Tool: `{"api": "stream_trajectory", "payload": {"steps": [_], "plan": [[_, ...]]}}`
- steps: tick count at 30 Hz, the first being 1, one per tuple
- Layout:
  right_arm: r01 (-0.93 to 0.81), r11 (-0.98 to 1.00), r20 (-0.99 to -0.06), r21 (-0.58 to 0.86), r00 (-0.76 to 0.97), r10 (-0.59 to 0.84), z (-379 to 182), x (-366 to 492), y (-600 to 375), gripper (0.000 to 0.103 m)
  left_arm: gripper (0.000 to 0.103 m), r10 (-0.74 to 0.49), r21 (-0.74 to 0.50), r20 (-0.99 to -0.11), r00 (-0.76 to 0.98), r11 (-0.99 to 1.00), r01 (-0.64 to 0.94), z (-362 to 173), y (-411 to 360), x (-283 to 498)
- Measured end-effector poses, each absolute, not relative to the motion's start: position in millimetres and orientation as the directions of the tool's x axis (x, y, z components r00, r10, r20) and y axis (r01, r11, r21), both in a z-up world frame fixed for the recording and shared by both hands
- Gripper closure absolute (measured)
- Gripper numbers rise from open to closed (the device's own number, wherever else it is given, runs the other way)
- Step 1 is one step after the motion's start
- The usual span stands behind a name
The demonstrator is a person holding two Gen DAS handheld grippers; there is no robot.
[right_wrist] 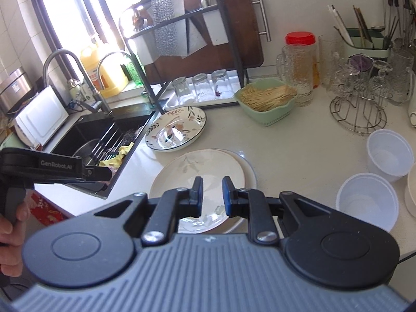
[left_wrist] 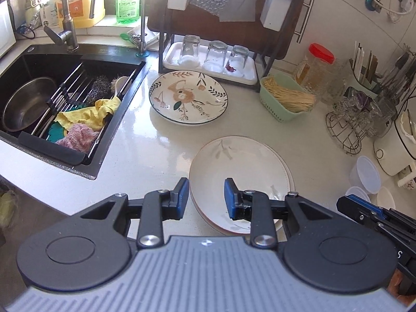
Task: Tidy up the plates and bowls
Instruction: 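Move both grippers toward the deer-print plate, then close both grippers on the rim of the deer-print plate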
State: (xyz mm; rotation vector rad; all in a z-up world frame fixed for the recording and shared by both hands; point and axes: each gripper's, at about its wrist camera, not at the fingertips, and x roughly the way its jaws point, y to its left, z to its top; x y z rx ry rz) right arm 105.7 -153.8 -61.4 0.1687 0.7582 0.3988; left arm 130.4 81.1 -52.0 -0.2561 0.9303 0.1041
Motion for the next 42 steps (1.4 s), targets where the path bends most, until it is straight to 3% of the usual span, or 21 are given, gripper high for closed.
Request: {"api": "stream_trajectory", "payload": {"steps": [12, 19, 28, 42], "plan": [[-0.306, 0.912, -0.632, 0.274, 0.657, 0.411, -61.1, 154.6, -96.4, 0.083, 0.066, -0.045, -0.183, -0.803, 0.594, 0.968, -0.174, -57.0, 134.3, 191.0], [-0.303, 0.916, -0.659, 0.263, 0.637, 0.400, -77.4, 186.2, -57.3, 0.083, 0.052, -0.067, -0.177, -0.808, 0.586, 0.975, -0.132, -74.4, 163.8, 229.8], [-0.272, 0.932, -0.717, 0.237, 0.599, 0.357, -94.6, 209.4, -15.6, 0.083, 0.050, -0.099, -0.188, -0.823, 0.560, 0.977, -0.102, -102.1, 205.5, 270.4], [-0.094, 0.966, -0.767, 0.241, 0.591, 0.249, -127.7, 265.3, 10.7, 0.082, 0.041, -0.142, -0.177, -0.860, 0.491, 0.984, -0.025, -146.2, 238.2, 342.0]]}}
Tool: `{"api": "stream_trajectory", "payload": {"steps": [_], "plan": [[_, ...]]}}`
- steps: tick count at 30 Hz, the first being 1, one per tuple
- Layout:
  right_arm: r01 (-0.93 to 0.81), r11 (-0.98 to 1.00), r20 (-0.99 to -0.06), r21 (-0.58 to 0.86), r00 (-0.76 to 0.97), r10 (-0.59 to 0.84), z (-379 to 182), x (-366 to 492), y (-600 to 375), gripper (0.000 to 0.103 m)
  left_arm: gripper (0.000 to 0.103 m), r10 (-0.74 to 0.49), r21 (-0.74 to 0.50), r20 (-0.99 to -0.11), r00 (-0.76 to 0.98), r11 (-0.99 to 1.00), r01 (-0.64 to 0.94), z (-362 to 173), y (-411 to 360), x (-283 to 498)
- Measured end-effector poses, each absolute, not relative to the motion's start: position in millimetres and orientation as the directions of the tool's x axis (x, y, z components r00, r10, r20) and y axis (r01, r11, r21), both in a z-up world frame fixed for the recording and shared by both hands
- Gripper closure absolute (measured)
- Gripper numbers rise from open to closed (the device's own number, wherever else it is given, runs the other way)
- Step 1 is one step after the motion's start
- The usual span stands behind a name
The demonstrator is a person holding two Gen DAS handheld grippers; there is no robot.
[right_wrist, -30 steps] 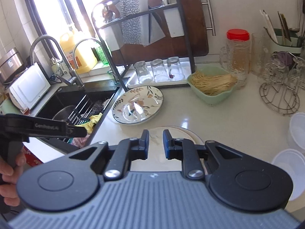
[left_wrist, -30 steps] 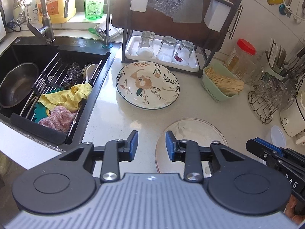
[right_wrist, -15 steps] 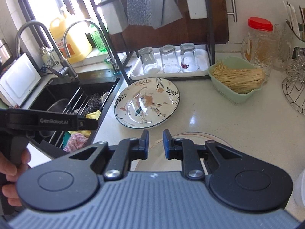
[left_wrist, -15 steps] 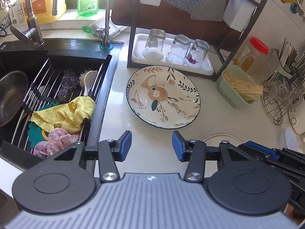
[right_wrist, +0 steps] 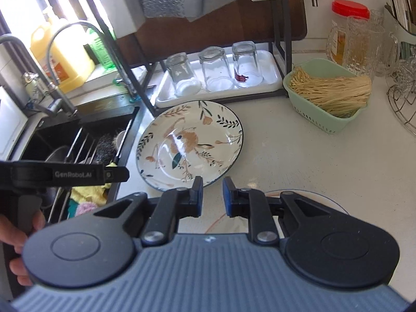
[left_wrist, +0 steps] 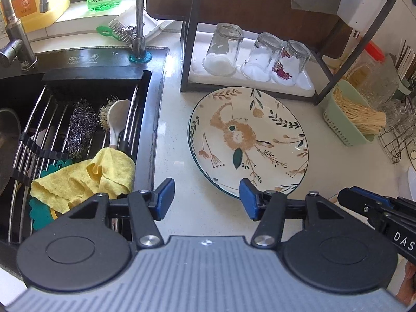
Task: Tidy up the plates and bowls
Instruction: 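Close both grippers on the rim of the deer-print plate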
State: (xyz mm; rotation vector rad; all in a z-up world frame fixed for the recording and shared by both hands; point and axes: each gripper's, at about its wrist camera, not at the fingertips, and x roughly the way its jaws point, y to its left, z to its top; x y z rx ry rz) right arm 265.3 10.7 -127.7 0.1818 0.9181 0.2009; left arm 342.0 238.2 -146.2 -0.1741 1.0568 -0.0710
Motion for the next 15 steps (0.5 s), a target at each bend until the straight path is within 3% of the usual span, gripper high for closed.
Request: {"api": "stream_trajectory", "payload": {"steps": [1, 3, 13, 15], "plan": [[-0.086, 0.967, -0.770, 0.239, 0.590, 0.243, -129.9, 269.8, 11.4, 0.076, 0.040, -0.143, -0.176, -0.861, 0.487, 0.984, -0.021, -149.2, 239.8, 348.1], [-0.078, 0.968, -0.766, 0.240, 0.596, 0.239, -133.3, 276.6, 11.8, 0.047, 0.040, -0.146, -0.179, -0.864, 0.482, 0.984, -0.022, -154.1, 243.1, 358.6], [0.042, 0.959, -0.802, 0.280, 0.560, 0.209, -158.8, 331.2, 4.2, 0.050, 0.041, -0.170, -0.206, -0.877, 0.450, 0.978, -0.032, -184.6, 259.9, 414.4], [0.041, 0.963, -0.809, 0.267, 0.552, 0.201, -163.1, 343.9, 7.9, 0.061, 0.042, -0.178, -0.211, -0.881, 0.437, 0.977, -0.027, -190.8, 260.5, 424.1]]}}
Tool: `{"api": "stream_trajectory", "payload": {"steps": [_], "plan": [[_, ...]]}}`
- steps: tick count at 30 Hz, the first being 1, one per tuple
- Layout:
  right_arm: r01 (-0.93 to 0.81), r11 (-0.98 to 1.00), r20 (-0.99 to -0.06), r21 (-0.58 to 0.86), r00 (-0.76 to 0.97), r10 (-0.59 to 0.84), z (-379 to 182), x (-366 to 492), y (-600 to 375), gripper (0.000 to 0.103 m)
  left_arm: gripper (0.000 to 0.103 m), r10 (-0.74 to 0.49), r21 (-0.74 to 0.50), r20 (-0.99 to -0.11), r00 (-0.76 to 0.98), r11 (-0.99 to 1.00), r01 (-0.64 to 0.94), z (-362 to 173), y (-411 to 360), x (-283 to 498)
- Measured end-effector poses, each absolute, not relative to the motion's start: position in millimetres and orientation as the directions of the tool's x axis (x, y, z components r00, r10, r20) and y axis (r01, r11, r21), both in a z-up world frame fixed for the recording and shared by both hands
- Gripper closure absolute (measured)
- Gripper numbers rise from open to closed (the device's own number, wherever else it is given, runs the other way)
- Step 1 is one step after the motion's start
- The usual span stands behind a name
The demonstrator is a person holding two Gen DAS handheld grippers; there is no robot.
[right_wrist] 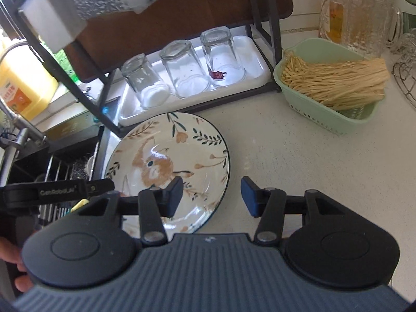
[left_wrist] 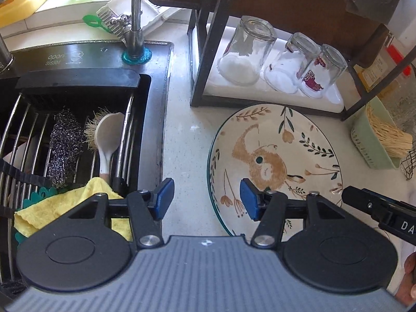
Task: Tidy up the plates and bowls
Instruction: 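Close both grippers on the rim of the deer-print plate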
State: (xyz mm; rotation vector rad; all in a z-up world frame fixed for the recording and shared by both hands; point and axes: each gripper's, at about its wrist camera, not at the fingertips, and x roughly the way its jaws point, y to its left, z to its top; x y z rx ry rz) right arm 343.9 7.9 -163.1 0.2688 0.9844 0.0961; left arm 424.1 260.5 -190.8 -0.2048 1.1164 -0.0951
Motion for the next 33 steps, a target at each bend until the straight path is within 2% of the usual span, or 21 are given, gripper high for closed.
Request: {"api": "stream_trajectory", "payload": {"steps": [3, 6, 11, 16, 21, 24, 33], "plan": [[0.058, 0.964, -0.817, 0.258, 0.545, 0.186, -169.9, 358.5, 10.1, 0.070, 0.043, -0.193, -0.216, -0.882, 0.429, 0.976, -0.003, -199.4, 259.4, 435.1], [0.095, 0.968, -0.838, 0.232, 0.525, 0.150, -177.2, 368.9, 7.9, 0.079, 0.052, -0.201, -0.225, -0.884, 0.423, 0.974, -0.008, -206.5, 262.3, 441.6], [0.120, 0.964, -0.854, 0.236, 0.499, 0.147, -185.6, 376.4, 3.6, 0.084, 0.061, -0.214, -0.232, -0.877, 0.430, 0.973, 0.012, -211.6, 266.1, 451.7], [0.111, 0.962, -0.859, 0.248, 0.484, 0.166, -187.0, 378.0, 7.4, 0.088, 0.077, -0.258, -0.266, -0.867, 0.426, 0.963, 0.043, -210.4, 267.4, 454.8], [0.115, 0.956, -0.862, 0.269, 0.472, 0.186, -195.1, 383.6, 7.2, 0.088, 0.077, -0.303, -0.304, -0.859, 0.413, 0.950, 0.066, -215.2, 261.3, 456.5], [0.112, 0.938, -0.845, 0.327, 0.480, 0.237, -199.0, 384.6, -0.1, 0.087, 0.066, -0.314, -0.316, -0.857, 0.408, 0.947, 0.066, -214.1, 258.4, 457.4], [0.100, 0.910, -0.840, 0.403, 0.435, 0.324, -194.6, 375.7, -12.2, 0.087, 0.065, -0.379, -0.394, -0.835, 0.399, 0.918, 0.046, -201.6, 270.2, 454.6]]}}
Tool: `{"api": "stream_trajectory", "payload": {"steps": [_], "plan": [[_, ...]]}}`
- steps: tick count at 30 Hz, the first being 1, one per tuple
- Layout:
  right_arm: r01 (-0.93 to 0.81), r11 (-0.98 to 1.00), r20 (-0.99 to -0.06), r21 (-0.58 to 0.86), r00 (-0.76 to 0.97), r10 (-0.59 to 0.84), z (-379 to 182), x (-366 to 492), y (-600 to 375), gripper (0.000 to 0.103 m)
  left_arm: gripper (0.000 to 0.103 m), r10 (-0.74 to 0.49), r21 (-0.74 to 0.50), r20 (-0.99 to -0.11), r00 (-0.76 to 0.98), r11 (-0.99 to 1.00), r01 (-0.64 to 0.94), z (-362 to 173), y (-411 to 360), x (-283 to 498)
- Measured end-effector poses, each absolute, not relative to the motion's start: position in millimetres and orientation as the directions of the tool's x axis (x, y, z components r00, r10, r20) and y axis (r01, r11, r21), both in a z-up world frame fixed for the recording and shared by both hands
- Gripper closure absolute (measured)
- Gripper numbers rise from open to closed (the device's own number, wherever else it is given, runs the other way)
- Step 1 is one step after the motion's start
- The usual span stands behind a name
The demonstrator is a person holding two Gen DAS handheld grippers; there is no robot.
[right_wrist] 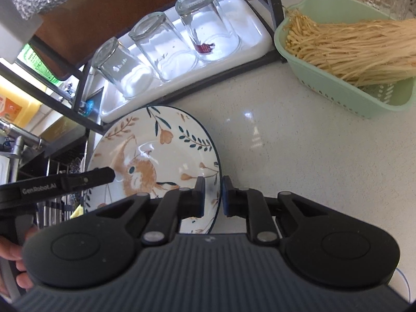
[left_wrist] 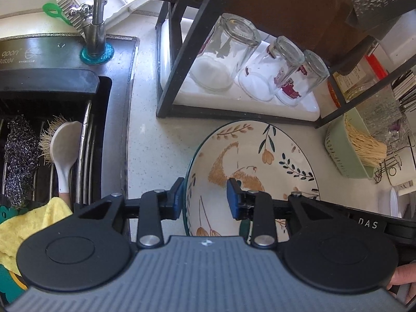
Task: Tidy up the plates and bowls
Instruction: 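Close both grippers on the rim of the deer-print plate, then lift the deer-print plate and carry it over the plate stack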
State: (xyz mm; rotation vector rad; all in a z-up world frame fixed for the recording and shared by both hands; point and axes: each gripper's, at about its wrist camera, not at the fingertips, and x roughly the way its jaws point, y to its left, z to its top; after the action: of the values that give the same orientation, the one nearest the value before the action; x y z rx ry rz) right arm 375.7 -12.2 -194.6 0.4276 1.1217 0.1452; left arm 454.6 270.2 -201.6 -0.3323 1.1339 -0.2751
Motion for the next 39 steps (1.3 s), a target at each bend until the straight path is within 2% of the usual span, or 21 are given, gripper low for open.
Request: {"api": "stream_trajectory", "payload": {"steps": [5, 14, 23, 32, 39], "plan": [[0.110, 0.894, -0.832, 0.433, 0.431, 0.350, -178.8, 356.5, -17.3, 0.087, 0.065, -0.370, -0.385, -0.834, 0.408, 0.922, 0.049, -183.3, 268.7, 438.8], [0.159, 0.851, -0.789, 0.500, 0.488, 0.373, -147.0, 315.1, -39.1, 0.087, 0.065, -0.428, -0.442, -0.803, 0.416, 0.894, 0.068, -154.9, 267.1, 414.0], [0.180, 0.831, -0.759, 0.527, 0.540, 0.365, -132.6, 273.0, -73.0, 0.087, 0.065, -0.474, -0.468, -0.774, 0.419, 0.875, 0.125, -131.8, 234.0, 391.7], [0.217, 0.814, -0.769, 0.539, 0.520, 0.371, -146.8, 238.6, -99.0, 0.087, 0.065, -0.472, -0.457, -0.796, 0.379, 0.879, 0.135, -143.7, 204.6, 353.1], [0.234, 0.813, -0.787, 0.533, 0.491, 0.375, -160.2, 214.3, -110.0, 0.087, 0.065, -0.424, -0.395, -0.824, 0.377, 0.906, 0.154, -146.4, 178.7, 329.4]]}}
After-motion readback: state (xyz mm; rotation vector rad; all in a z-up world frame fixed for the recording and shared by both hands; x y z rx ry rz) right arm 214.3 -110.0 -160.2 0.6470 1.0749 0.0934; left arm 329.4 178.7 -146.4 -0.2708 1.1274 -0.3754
